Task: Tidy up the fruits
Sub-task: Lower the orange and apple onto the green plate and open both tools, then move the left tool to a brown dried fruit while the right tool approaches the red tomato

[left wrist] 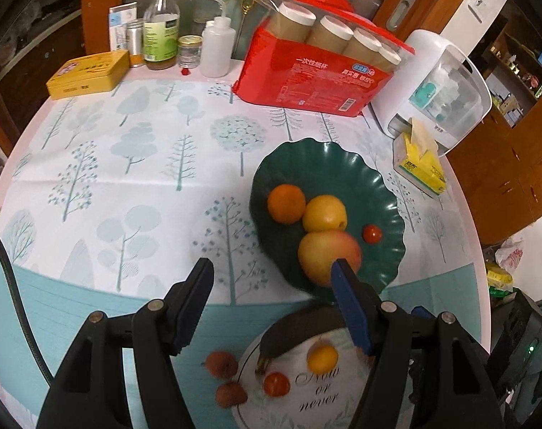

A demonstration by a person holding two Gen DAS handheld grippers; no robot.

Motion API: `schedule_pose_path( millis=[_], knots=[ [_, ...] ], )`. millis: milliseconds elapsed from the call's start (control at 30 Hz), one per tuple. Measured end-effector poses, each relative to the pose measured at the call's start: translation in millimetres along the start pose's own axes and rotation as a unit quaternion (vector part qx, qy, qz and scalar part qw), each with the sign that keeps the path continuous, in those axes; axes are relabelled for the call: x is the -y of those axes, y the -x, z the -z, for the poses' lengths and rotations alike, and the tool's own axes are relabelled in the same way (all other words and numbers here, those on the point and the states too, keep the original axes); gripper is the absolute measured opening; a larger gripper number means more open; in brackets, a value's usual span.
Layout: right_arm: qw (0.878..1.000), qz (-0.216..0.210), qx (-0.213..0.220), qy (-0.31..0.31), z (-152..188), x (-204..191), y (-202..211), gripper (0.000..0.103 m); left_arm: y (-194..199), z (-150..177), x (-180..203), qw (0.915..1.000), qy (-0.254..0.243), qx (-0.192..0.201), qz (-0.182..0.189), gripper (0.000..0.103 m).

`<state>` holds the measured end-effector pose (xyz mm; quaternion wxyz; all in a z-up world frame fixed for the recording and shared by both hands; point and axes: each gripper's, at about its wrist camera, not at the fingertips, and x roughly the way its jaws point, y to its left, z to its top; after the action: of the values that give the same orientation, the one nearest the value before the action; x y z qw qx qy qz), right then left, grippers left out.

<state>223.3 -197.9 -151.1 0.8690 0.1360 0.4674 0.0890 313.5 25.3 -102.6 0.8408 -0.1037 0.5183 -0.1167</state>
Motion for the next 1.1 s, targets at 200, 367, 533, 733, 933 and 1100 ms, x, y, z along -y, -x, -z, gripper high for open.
schedule_pose_path(
  millis=[200,367,533,733,933,1100],
  knots=[
    [1.000,-0.003,0.001,-0.010,17.1,-0.5,13.1,0.071,19.6,21.9,-8.6,1.0000,0.005,0.004,-0.001,0.067],
    [1.000,-0.002,-0.002,-0.021,30.8,-1.8,19.1,0.071,30.2,39.8,-14.9,1.0000,0.006,0.002,0.001,0.067],
    [0.999,0.002,-0.008,-0.038,43.7,0.4,19.9,0.071,31.1,56.1,-22.7,0.9999,0.009,-0.013,0.002,0.067],
    [0.997,0.010,-0.020,-0.068,60.2,5.0,15.5,0.071,18.5,75.4,-32.2,0.9986,0.012,-0.052,-0.004,0.067],
    [0.994,0.031,-0.024,-0.099,75.2,8.7,8.7,0.071,1.9,82.8,-40.1,0.9957,-0.001,-0.091,-0.016,0.067],
    [0.991,0.049,-0.021,-0.123,82.9,10.1,1.2,0.071,-13.6,85.4,-45.3,0.9924,-0.014,-0.121,-0.015,0.067]
  ],
)
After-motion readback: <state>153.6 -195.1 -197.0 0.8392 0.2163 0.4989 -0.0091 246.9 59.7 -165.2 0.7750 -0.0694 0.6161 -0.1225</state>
